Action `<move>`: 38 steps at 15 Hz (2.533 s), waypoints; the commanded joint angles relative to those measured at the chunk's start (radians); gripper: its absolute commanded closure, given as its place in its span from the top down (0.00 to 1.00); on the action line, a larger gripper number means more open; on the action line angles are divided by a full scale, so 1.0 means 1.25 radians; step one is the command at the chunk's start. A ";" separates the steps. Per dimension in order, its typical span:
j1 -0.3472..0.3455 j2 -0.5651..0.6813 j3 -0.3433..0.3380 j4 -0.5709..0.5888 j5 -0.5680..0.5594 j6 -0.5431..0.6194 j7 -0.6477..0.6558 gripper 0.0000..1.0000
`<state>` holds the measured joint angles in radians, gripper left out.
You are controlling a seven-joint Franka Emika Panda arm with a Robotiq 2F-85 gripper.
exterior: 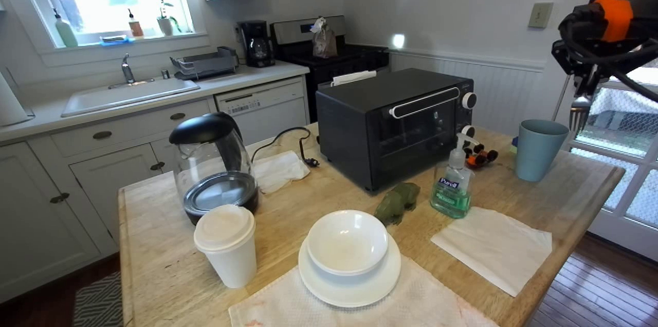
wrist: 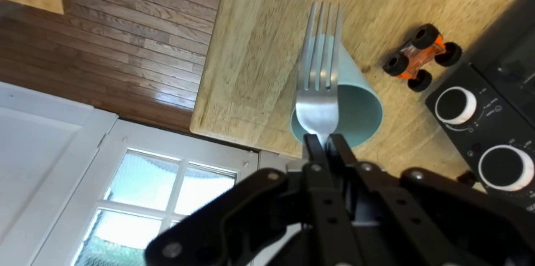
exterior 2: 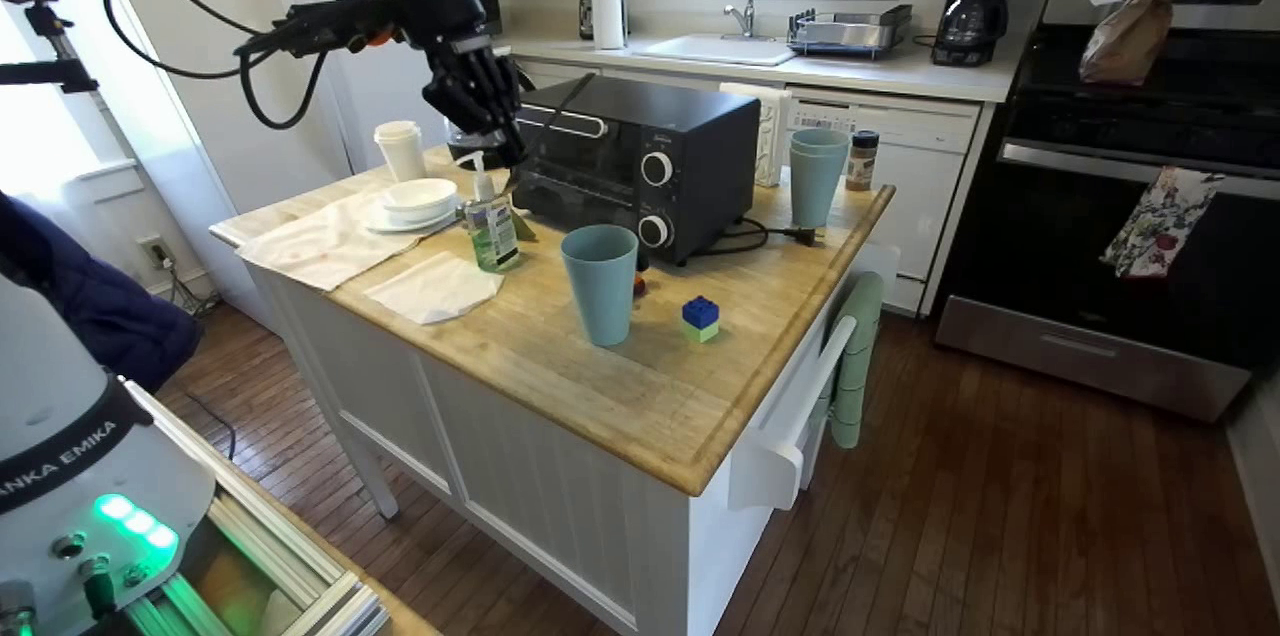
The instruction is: Put the fork into the cup
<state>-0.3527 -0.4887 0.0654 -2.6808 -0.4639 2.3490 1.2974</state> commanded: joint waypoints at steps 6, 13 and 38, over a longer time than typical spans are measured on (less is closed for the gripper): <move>-0.030 0.007 -0.026 0.017 -0.037 0.007 0.004 0.09; -0.086 0.068 -0.022 0.024 -0.220 0.118 0.064 0.02; -0.076 0.330 -0.055 0.074 -0.756 0.277 0.546 0.02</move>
<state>-0.4423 -0.1298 -0.0073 -2.6221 -1.3441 2.6812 1.8999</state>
